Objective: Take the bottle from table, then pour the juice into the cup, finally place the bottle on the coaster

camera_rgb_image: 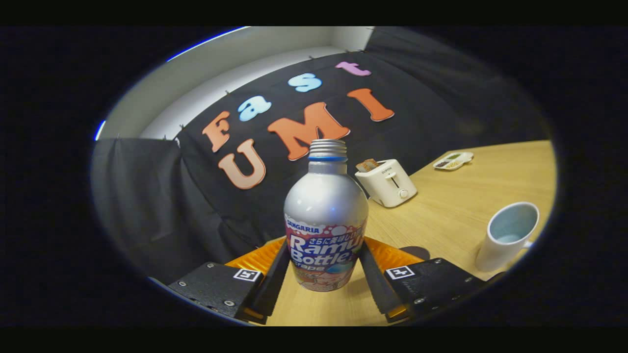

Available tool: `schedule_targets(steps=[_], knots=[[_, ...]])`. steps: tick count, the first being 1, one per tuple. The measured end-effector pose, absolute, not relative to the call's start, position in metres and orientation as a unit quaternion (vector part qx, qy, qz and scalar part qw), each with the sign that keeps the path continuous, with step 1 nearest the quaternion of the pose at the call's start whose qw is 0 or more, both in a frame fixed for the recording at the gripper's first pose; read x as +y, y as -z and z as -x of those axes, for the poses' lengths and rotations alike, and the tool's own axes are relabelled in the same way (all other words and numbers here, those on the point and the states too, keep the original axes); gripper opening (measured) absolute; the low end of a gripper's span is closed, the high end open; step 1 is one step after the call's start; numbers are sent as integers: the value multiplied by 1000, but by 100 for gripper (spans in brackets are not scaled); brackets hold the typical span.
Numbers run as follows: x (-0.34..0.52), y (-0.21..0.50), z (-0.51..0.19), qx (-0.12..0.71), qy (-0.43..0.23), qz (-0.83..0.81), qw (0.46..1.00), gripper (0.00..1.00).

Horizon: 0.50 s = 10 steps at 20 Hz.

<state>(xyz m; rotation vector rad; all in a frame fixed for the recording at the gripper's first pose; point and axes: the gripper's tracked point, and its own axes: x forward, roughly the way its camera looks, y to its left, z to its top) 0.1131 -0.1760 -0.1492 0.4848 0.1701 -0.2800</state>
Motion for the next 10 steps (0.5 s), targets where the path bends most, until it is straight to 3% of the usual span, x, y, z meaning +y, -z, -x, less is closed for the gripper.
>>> schedule_targets(steps=[10], knots=[[-195, 152, -135, 122, 173, -11, 977, 78]])
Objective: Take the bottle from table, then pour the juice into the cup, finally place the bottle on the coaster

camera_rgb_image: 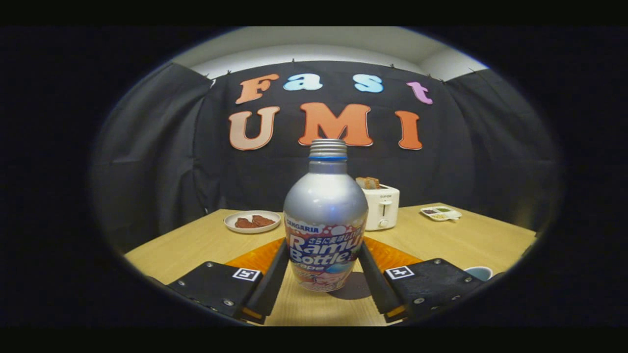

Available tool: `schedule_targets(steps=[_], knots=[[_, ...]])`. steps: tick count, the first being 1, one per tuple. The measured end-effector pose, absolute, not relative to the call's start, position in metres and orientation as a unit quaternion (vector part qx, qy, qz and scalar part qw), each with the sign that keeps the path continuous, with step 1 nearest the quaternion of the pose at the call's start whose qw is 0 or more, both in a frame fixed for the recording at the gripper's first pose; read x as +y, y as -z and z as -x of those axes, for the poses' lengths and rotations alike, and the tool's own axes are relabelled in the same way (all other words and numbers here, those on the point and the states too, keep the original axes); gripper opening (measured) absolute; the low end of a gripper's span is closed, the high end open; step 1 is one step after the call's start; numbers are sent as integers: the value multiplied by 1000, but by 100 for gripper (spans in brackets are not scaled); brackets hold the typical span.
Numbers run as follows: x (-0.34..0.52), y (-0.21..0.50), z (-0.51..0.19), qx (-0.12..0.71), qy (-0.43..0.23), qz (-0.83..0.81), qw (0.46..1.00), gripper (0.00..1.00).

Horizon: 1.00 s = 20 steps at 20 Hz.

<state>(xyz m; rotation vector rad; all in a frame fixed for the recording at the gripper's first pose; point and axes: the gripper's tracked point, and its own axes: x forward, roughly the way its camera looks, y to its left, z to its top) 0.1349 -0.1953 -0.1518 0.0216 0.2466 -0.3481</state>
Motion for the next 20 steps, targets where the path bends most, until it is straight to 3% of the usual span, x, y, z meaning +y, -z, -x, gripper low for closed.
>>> schedule_targets(steps=[6, 20], knots=[[-213, 186, -132, 170, 198, 35, 965, 78], [-231, 233, -138, 196, 207, 16, 958, 79]])
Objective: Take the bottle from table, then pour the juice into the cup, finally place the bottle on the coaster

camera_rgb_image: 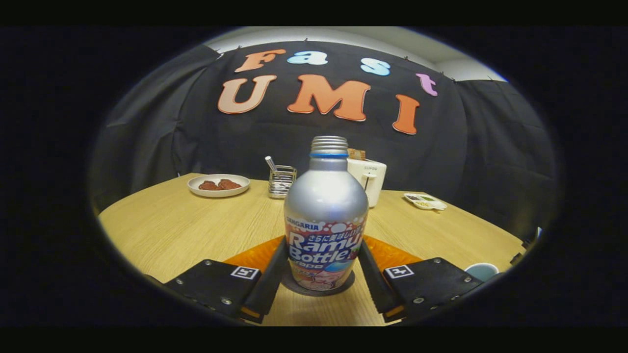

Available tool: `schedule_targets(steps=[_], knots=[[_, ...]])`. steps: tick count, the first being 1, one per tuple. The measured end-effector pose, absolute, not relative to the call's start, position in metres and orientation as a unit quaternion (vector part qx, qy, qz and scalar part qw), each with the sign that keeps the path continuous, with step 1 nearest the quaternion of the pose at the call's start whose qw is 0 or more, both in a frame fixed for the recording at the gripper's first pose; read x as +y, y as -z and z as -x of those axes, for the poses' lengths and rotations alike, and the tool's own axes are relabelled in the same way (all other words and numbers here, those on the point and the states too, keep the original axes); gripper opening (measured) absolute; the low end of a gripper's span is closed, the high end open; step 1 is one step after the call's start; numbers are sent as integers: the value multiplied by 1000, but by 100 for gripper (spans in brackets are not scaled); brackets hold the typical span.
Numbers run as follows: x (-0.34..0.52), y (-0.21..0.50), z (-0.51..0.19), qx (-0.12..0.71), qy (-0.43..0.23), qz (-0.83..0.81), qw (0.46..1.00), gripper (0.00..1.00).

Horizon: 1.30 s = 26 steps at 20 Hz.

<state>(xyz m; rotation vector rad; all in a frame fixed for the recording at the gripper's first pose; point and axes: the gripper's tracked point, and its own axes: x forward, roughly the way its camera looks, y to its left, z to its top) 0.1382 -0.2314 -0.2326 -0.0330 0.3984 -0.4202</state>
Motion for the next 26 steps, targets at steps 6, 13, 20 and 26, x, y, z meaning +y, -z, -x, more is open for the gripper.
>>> schedule_targets(steps=[6, 13, 20, 26], knots=[[-229, 232, -134, 188, 211, 10, 959, 86], [-206, 171, -97, 132, 204, 22, 970, 93], [-182, 98, -44, 85, 207, 10, 975, 96], [-152, 74, -2, 73, 207, 41, 975, 96]])
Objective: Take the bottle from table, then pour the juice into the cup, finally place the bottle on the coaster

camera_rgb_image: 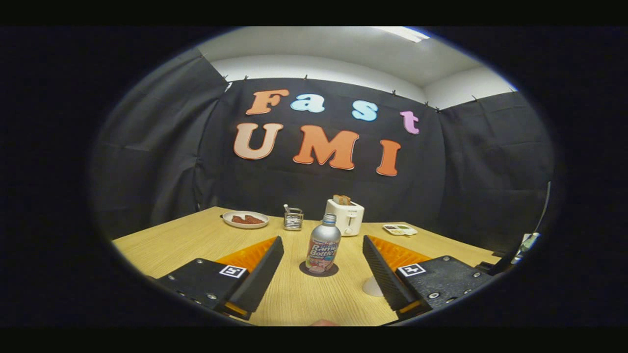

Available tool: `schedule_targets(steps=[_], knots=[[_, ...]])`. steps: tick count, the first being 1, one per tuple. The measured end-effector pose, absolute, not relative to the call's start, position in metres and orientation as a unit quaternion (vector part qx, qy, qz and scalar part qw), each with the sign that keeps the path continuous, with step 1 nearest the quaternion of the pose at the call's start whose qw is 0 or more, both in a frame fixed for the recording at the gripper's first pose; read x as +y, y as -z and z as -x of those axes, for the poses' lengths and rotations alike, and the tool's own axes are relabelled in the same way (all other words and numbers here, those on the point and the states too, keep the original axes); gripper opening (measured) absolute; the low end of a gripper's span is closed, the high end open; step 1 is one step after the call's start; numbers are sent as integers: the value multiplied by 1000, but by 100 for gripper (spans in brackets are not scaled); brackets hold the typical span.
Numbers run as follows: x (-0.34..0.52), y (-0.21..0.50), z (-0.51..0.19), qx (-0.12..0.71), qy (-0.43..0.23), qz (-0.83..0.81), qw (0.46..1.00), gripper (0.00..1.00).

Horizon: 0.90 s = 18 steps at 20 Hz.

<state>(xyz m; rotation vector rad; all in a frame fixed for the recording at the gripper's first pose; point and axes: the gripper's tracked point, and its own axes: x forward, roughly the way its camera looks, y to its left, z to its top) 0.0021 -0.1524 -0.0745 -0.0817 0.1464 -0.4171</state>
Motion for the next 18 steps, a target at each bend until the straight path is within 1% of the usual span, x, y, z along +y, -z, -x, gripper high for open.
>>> schedule_targets(steps=[5, 9, 12, 18], knots=[[-140, 40, 27, 66, 194, 51, 977, 97], [-128, -1, 51, 37, 174, 43, 983, 98], [-132, -4, 64, 59, 179, 49, 981, 98], [-116, -17, 68, 29, 159, 18, 987, 98]])
